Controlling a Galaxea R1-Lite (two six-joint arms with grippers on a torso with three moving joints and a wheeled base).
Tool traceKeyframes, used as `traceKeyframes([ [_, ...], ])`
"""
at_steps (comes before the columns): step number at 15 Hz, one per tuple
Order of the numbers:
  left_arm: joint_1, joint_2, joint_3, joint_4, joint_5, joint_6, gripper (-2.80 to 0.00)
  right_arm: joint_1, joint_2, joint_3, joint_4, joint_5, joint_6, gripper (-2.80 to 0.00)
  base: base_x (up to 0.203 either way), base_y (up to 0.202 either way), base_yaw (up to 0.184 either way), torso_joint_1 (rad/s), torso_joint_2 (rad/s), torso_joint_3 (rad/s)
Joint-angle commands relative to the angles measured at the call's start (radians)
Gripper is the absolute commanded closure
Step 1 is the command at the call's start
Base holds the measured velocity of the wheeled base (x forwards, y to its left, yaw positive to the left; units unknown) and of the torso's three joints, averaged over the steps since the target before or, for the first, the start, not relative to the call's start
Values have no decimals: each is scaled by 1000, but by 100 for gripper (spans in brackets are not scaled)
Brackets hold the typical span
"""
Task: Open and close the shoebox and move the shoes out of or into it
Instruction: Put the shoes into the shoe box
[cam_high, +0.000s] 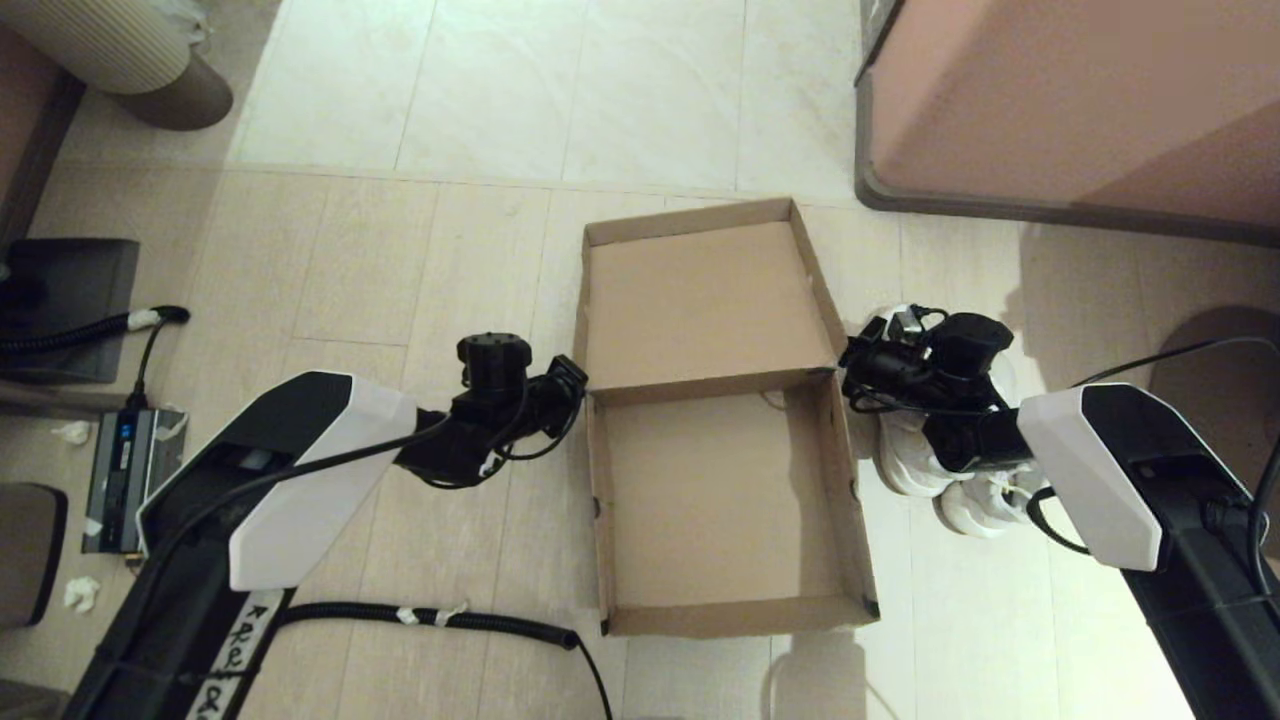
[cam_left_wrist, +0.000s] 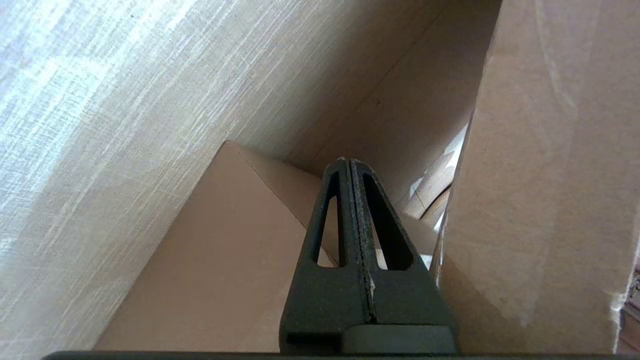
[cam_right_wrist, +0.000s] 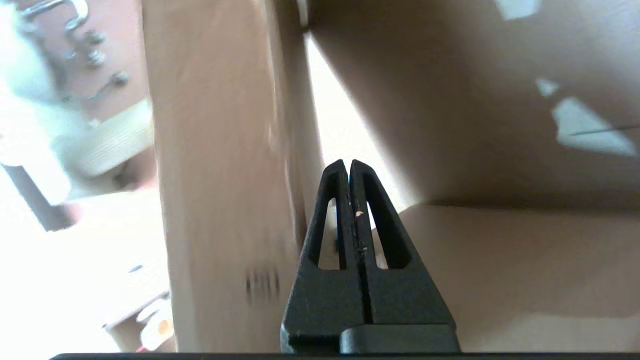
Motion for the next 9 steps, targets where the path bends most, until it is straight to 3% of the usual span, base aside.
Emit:
traceKeyframes([
  [1,2,1,1,-4,0,-5,0,-2,1,21,-13,23,11,0,0,0,0,0,0,0],
  [4,13,-10,2,-3,0,-4,0,-3,-39,124,-12,26,-6,0,0,0,0,0,0,0],
  [9,23,-18,-11,-2,1,-5,0,6,-144,377,-10,25,-136,0,0,0,0,0,0,0],
])
